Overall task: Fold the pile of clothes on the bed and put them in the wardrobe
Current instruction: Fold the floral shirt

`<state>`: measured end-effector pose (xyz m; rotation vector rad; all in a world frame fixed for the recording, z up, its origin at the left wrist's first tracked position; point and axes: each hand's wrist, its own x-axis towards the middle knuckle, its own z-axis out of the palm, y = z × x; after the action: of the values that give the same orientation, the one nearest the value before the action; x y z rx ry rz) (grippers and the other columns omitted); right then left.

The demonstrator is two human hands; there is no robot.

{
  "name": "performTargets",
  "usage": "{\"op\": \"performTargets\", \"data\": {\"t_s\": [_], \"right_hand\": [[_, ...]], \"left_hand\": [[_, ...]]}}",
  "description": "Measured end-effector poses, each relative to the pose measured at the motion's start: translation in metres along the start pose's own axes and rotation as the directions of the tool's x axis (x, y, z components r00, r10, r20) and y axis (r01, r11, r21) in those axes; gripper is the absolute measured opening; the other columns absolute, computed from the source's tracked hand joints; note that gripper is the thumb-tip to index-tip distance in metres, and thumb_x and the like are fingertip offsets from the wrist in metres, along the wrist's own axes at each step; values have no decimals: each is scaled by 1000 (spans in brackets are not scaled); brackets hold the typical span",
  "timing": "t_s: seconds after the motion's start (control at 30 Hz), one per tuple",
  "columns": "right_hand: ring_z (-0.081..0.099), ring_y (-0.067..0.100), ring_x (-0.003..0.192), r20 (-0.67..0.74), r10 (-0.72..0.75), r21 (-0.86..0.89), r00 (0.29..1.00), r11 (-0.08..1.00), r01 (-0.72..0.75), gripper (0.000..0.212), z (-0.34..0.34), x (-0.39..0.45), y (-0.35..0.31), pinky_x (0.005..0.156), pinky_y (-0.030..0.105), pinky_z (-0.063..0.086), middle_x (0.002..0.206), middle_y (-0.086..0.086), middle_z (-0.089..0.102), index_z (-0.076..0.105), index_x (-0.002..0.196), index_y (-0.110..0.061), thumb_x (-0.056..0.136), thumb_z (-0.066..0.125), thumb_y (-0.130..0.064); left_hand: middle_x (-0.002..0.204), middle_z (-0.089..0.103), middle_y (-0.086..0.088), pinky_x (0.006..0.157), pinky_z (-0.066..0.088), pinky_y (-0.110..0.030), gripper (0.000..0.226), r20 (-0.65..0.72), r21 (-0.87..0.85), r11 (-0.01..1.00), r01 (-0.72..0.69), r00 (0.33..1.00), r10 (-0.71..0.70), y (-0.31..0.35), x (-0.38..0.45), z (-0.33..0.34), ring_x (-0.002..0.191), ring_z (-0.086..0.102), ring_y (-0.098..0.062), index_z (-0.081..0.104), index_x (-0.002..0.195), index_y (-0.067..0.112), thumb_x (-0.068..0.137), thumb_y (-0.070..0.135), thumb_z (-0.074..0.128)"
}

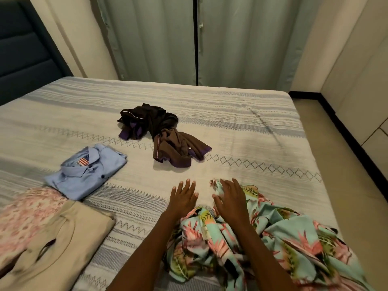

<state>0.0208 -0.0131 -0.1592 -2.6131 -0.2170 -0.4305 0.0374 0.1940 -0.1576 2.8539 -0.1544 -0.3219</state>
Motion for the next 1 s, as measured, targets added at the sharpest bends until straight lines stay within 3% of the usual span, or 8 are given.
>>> {"op": "performTargets", "data": {"t_s": [0.13, 0.23, 0.33, 0.43, 0.6, 0.73, 0.83, 1.0], "right_hand": [[56, 24, 113, -37, -142, 100, 989, 984, 145, 34, -41, -35, -15, 95, 44, 49, 111, 0, 65, 70, 110, -19, 93, 56, -44], [56, 19, 112, 205, -129, 124, 970, 987, 105, 47, -58, -61, -29, 92, 38, 47, 116, -2, 65, 68, 119, -26, 91, 52, -60], [52, 24, 121, 317, -113, -8, 942, 993, 121, 47, -68, -85, -40, 90, 38, 43, 125, 3, 61, 63, 129, -23, 91, 58, -51], [49, 29, 127, 265, -97, -44, 959, 993, 112, 40, -86, -104, -55, 94, 42, 45, 134, 8, 56, 66, 127, -19, 90, 62, -32], [58, 33, 114, 241, -5, -93, 970, 995, 28, 49, -107, -118, -79, 88, 43, 48, 127, 9, 59, 55, 135, -16, 92, 58, -40], [64, 29, 101, 160, 198, -89, 967, 979, -186, 38, -114, -134, -95, 77, 35, 48, 114, 6, 66, 60, 122, -17, 100, 47, -45], [61, 25, 88, -27, 315, 58, 949, 948, -314, 33, -131, -138, -106, 70, 33, 47, 103, 5, 63, 70, 107, -17, 100, 50, -43], [65, 32, 93, -258, 394, 203, 882, 915, -350, 29, -222, -99, -115, 74, 36, 52, 111, 7, 67, 65, 126, -26, 100, 51, -22]], "left_hand": [[161, 26, -13, 111, 26, -63, 72, 55, -302, 953, 17, 999, -1, 2, -54, -20, 145, 27, -44, 22, 157, 14, 101, 59, 8], [156, 32, 8, 118, 25, -38, 60, 187, -366, 930, -26, 977, 100, 2, -103, -30, 144, 29, -15, 37, 152, 26, 101, 57, 41], [118, 71, 1, 91, 52, -38, 59, 44, -493, 870, -27, 997, 56, -11, -130, -30, 102, 65, -13, 69, 122, 20, 83, 63, 57], [76, 67, 3, 65, 47, -32, 35, -92, -541, 841, -23, 995, -31, -10, -152, -45, 77, 63, -21, 69, 85, 21, 78, 50, 51], [78, 65, 5, 65, 42, -27, 26, -327, -590, 787, -182, 945, -26, 20, -179, -98, 79, 61, -17, 61, 83, 23, 84, 46, 48], [85, 67, -6, 65, 47, -37, 19, -507, -466, 847, -256, 861, -19, 41, -187, -132, 78, 62, -25, 58, 89, 21, 96, 36, 47], [89, 65, -14, 64, 48, -39, 15, -679, -251, 943, -219, 734, -10, 48, -189, -155, 78, 60, -32, 66, 91, 9, 95, 20, 56], [90, 61, -16, 67, 45, -42, 13, -769, 18, 991, -130, 631, 97, 58, -200, -208, 80, 57, -39, 70, 92, 4, 87, 13, 61]]}}
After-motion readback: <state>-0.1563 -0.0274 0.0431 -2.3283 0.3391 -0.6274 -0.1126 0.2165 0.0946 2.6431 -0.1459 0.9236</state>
